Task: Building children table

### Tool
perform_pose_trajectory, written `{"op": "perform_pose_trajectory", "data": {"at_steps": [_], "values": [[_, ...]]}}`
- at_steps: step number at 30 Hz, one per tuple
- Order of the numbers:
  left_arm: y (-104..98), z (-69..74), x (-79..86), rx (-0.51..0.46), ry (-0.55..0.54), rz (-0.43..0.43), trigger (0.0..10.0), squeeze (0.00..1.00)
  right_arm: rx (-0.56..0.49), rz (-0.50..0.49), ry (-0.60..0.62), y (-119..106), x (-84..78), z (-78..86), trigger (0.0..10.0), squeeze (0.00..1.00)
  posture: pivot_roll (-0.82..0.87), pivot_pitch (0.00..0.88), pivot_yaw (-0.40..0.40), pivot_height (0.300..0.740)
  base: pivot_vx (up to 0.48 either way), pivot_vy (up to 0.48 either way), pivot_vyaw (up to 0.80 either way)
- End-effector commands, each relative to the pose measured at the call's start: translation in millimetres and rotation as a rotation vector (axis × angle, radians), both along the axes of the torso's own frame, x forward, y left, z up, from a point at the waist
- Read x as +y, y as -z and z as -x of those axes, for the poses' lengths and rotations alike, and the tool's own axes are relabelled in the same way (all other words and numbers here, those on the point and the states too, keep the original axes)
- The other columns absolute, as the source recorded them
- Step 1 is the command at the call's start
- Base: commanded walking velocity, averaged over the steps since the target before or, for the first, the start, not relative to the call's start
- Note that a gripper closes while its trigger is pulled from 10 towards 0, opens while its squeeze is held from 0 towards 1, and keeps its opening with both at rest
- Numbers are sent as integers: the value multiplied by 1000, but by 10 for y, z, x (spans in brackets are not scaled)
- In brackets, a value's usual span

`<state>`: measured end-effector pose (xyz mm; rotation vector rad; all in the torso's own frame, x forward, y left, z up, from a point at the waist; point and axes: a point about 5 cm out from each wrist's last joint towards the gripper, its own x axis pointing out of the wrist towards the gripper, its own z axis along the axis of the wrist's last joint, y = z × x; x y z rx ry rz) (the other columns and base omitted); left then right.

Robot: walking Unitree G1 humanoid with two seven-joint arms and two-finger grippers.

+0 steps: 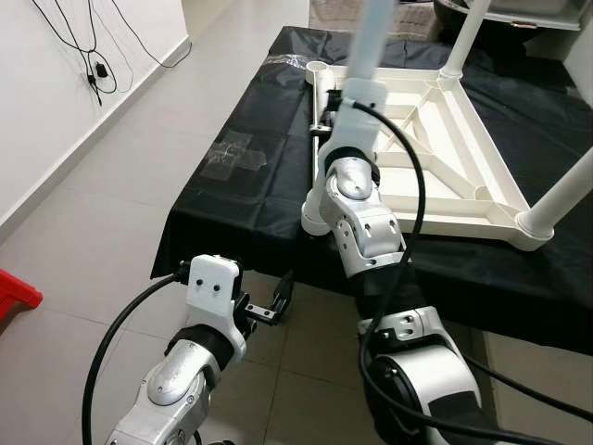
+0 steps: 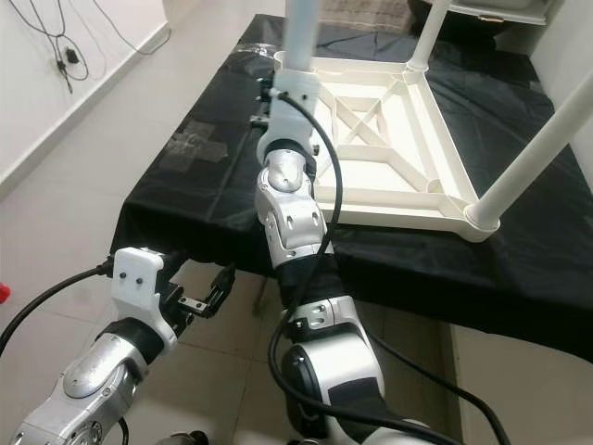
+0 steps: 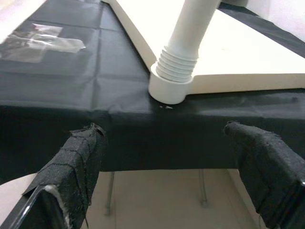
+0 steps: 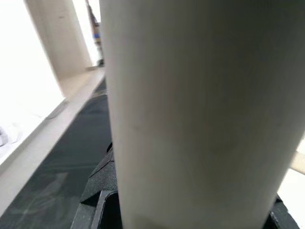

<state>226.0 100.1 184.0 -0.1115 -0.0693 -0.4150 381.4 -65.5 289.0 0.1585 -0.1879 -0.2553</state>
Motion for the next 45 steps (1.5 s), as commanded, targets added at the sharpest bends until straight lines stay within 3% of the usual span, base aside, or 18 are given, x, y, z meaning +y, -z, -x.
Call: {"op": "perform_pose_trajectory", "data": {"at_steps": [1,5,10,14,20,25,29,32,37,41,45], "values": [[42,1,17,15,-3,-9,10000,0,203,-10,146,511,-193,-33,10000,0,107,210,-58,740,0,0,0],[41,-9,18,14,-7,-8,10000,0,180,-11,262,471,-120,30,10000,0,109,214,-58,740,0,0,0],[42,-8,21,14,-9,-8,10000,0,167,-4,275,454,-63,57,10000,0,109,217,-60,740,0,0,0],[47,-5,27,16,-15,-7,10000,0,186,77,387,437,61,147,10000,0,105,221,-60,740,0,0,0],[50,-9,38,18,-19,-7,10000,0,210,77,365,536,182,210,10000,0,106,227,-59,740,0,0,0],[54,-8,45,19,-24,-8,10000,0,280,61,371,664,86,163,10000,0,104,229,-60,740,0,0,0],[53,-12,43,18,-23,-8,10000,0,332,-16,418,722,-50,121,10000,0,102,228,-58,740,0,0,0],[53,-15,42,18,-23,-8,10000,0,345,-36,428,725,-65,120,10000,0,102,228,-58,740,0,0,0],[49,-26,38,16,-23,-7,10000,0,362,-94,301,808,-106,62,10000,0,104,233,-61,740,0,0,0],[47,-30,66,14,-28,-14,10000,0,434,-83,377,948,-219,94,10000,0,104,235,-58,740,0,0,0],[49,-32,75,14,-31,-16,10000,0,478,-106,397,1027,-224,124,10000,0,105,236,-59,740,0,0,0]]}}
